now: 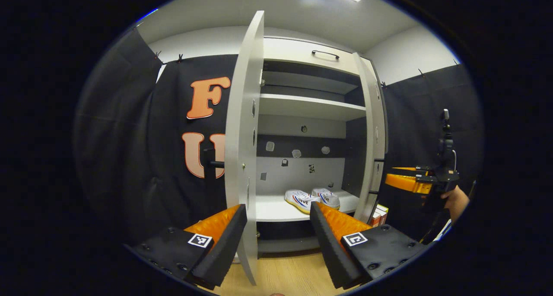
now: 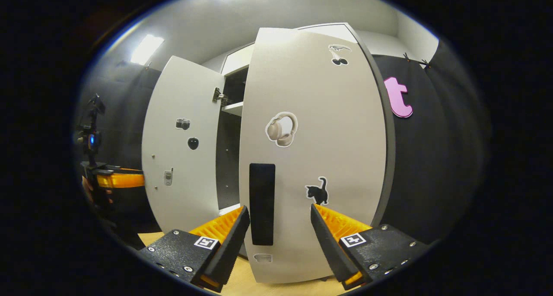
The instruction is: Grab one shoe with the right hand and put it into the shoe cabinet, grab the other shoe with the left hand and put it into the shoe cabinet; then close the right door with the right hand and the left door with the left hand.
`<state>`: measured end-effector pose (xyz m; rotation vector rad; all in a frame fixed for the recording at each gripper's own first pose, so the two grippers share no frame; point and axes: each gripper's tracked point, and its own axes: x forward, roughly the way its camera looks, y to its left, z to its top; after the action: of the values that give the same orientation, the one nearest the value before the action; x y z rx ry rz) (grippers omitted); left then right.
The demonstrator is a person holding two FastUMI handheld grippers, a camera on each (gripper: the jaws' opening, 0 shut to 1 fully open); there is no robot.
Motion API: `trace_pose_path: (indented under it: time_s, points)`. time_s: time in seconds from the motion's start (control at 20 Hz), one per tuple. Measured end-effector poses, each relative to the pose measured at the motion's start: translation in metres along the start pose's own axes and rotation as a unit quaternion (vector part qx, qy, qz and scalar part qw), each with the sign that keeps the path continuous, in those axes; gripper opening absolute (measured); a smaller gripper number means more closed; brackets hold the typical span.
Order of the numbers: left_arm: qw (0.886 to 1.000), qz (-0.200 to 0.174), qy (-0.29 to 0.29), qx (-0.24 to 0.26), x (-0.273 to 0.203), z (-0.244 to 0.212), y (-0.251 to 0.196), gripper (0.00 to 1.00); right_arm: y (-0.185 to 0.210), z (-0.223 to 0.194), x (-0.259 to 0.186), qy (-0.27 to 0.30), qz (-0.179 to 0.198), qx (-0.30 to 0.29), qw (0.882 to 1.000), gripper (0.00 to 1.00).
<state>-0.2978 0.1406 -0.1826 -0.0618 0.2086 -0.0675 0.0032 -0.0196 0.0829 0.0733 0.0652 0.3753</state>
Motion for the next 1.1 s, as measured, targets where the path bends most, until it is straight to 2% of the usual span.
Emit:
trace_pose_path:
  time_s: [0.05,0.2,0.35,0.8,0.9,1.1]
  points:
    - [1.000,0.009,-0.007,0.010,-0.005,0.006,0.010,0.94,0.007,0.002,0.010,-0.003,0.005,0.001,1.000,0.88]
    - [0.999,0.032,-0.019,0.019,-0.017,0.015,0.035,0.94,0.001,0.004,0.033,-0.006,-0.016,-0.007,1.000,0.88]
    - [0.998,0.065,-0.008,0.021,-0.026,0.009,0.065,0.94,0.002,-0.001,0.047,-0.007,-0.019,0.001,1.000,0.88]
    - [0.993,0.113,0.022,-0.009,-0.017,-0.021,0.125,0.95,-0.008,-0.010,0.069,-0.010,-0.090,-0.060,0.994,0.89]
    - [0.993,0.115,0.034,-0.007,-0.008,-0.029,0.132,0.95,-0.012,-0.013,0.072,-0.003,-0.110,-0.072,0.991,0.89]
    - [0.994,0.092,0.058,-0.030,0.018,-0.048,0.131,0.96,-0.012,-0.016,0.075,0.010,-0.132,-0.089,0.987,0.90]
